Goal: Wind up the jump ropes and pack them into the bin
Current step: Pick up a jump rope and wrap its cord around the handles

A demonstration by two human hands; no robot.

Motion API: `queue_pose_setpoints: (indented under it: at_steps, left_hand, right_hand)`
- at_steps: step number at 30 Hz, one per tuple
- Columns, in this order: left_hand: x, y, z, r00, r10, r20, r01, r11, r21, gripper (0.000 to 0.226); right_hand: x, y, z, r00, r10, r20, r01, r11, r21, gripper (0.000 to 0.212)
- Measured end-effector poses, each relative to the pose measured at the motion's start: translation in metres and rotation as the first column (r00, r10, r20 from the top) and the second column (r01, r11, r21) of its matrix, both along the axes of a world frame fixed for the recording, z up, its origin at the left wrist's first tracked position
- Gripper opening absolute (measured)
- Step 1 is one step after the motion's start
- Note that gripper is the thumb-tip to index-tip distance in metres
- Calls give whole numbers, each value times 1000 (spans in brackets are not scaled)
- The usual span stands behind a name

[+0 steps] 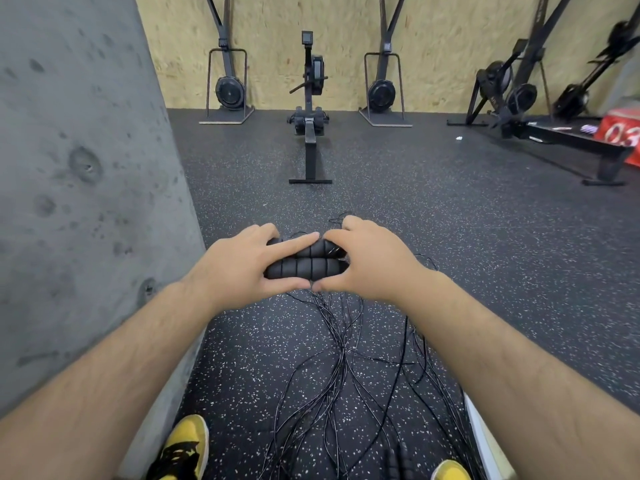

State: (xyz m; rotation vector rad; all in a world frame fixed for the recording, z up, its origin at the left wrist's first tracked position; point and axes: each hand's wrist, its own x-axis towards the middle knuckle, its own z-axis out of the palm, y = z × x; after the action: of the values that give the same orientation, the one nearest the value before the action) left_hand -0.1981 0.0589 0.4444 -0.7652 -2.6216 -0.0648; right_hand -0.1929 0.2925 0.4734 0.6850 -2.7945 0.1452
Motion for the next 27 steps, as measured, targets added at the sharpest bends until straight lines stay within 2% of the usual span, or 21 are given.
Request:
queue_pose_setpoints:
  at_steps: [2,6,10,12,14,15,17,21,24,27]
  left_hand:
    - [4,1,-1,1000,12,-20,-12,1000,5,76]
    - [8,1,1,993,23,-115,-14,997,76,78]
    - [-1,4,2,987,23,-162,-21,1000,16,81]
    - [-4,4,2,983,17,-183,-15,1000,15,79]
    - [-7,0,2,977,29,-211,-29,1000,2,77]
    - [-8,-3,2,975,32,-218,-34,999,-4,76]
    - [-10,-7,0,975,30,-218,-33,999,-14,75]
    - [-10,-4,-6,981,16,-194,-23,999,-34,74]
    - [-7,0,-5,984,19,-177,-22,1000,-15,74]
    - [-3,3,-3,990,-13,-137,12,1000,-8,75]
  right_hand:
    - [0,1,-1,1000,12,-4,-12,998,-64,52]
    - [2,-1,-2,998,28,-56,-34,992,-121,46]
    - [7,-4,0,998,31,-60,-39,989,-144,41]
    - [9,-1,0,999,34,-20,-38,983,-182,48]
    - [11,4,4,996,21,89,6,958,-286,53]
    - [12,6,6,991,2,131,39,950,-310,46]
    - [12,8,9,989,-47,140,81,967,-242,31]
    - [11,8,11,998,0,63,11,983,-184,21]
    - [5,12,6,980,148,-135,-165,978,-124,17]
    - [-3,17,8,937,236,-256,-265,961,-85,23]
